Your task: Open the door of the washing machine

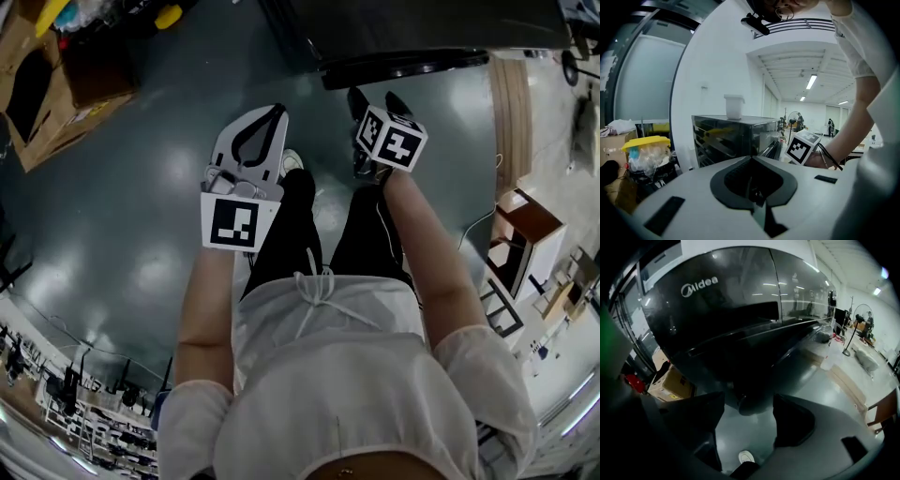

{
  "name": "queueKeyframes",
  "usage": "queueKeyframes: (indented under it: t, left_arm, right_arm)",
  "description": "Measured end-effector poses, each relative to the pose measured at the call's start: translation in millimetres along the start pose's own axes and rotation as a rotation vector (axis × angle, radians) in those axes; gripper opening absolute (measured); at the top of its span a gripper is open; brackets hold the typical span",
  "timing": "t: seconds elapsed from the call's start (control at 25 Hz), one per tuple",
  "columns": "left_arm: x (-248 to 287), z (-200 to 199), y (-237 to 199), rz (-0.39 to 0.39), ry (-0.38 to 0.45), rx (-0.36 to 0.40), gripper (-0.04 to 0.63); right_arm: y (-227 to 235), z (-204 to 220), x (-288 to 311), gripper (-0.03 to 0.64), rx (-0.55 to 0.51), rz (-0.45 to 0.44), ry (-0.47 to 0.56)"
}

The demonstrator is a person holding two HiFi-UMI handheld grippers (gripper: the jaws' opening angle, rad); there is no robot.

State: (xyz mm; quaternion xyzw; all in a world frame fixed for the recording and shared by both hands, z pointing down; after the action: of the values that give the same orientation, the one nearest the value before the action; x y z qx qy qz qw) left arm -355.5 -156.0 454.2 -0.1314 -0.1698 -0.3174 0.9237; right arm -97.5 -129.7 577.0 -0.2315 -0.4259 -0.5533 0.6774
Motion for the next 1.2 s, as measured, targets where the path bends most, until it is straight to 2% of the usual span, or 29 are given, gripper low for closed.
queueKeyframes:
  t: [0.28,0.4,0.48,0.56,0.84,0.96,1.04,1.2]
  left_arm:
    - [13.2,19.9,-22.7,0.007,-0.023,-0.015,0.021]
    - [17.8,23.6,-26.5,0.022,-0.016,-0.018,0.021]
    - [18.1,24.6,-25.8,0.03,-0.009,-0.026,0.021]
    - [17.4,24.1,-22.9,0.035,-0.003,-0.03,0.021]
    - [13.3,25.1,-8.6,0.05,0.001,-0.003,0.021]
    - [11.8,28.7,-1.3,0.049,-0.006,-0.003,0.021]
    - [10.4,30.8,4.4,0.048,-0.016,-0.002,0.021]
    - [7.2,32.8,19.4,0.049,-0.028,0.007,0.021]
  right_arm:
    - [-3.1,2.0,34.3,0.279,0.052,0.097,-0.035]
    - [-5.7,-0.2,43.6,0.255,0.086,0.12,-0.041]
    - [-5.7,-1.0,45.2,0.213,0.104,0.148,-0.046]
    - [-4.9,-1.3,43.5,0.206,0.118,0.159,-0.051]
    - [-1.5,1.9,41.3,0.181,0.147,0.121,-0.055]
    - [-2.4,4.8,39.0,0.128,0.18,0.097,-0.06]
    - [-3.0,6.5,38.0,0.123,0.171,0.083,-0.056]
    - [6.0,7.0,37.2,0.133,0.293,0.044,-0.09]
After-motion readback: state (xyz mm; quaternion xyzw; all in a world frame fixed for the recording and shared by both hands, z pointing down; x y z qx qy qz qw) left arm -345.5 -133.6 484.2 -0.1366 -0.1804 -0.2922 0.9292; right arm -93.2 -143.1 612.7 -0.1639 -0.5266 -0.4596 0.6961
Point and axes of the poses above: the fingertips, and each gripper's own axes: x forward along the fingers, y to its right, z out of its underside, the point moved 10 cm from there along -x, backward along the fingers, and after that the axes turned 2 degrees about -x, right-handed, at the moved point
